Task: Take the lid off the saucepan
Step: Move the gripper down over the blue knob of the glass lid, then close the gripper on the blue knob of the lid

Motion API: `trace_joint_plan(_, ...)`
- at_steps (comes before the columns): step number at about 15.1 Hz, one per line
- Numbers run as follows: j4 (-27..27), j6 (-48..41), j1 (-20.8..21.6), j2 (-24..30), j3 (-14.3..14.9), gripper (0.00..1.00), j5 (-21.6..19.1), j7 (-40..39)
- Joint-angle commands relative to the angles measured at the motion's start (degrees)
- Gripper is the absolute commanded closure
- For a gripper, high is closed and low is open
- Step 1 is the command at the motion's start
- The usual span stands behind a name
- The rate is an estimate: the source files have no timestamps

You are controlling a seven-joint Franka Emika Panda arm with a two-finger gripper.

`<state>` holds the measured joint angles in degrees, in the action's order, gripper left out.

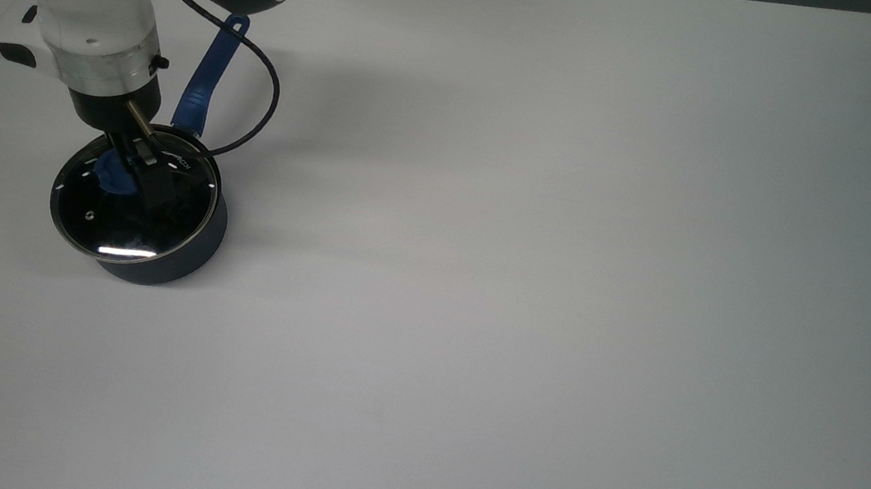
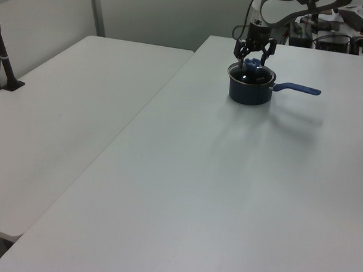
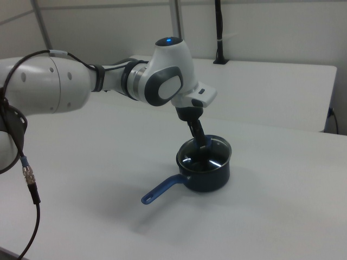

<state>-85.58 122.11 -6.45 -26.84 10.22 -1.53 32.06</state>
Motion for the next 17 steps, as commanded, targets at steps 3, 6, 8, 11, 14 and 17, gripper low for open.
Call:
trace_joint_plan(3, 1.64, 0.24, 0.12, 0.3, 0.76, 0.21, 0.57, 0.72)
trace_joint_plan(6, 2.7, -0.64, -1.1, 1.44, 0.85, 0.21, 0.48, -0.15)
trace_joint_plan(8, 2.7, -1.69, -1.2, 1.8, 0.85, 0.2, 0.48, -1.3)
trace_joint_plan(11, 2.61, -2.05, -1.11, 1.71, 0.68, 0.2, 0.56, -2.09)
trace_joint_plan(14, 2.44, -1.87, -0.76, 1.27, 0.5, 0.2, 0.57, -3.5)
trace_joint_plan(17, 2.26, -1.52, -0.67, 1.09, 0.41, 0.19, 0.48, -3.5)
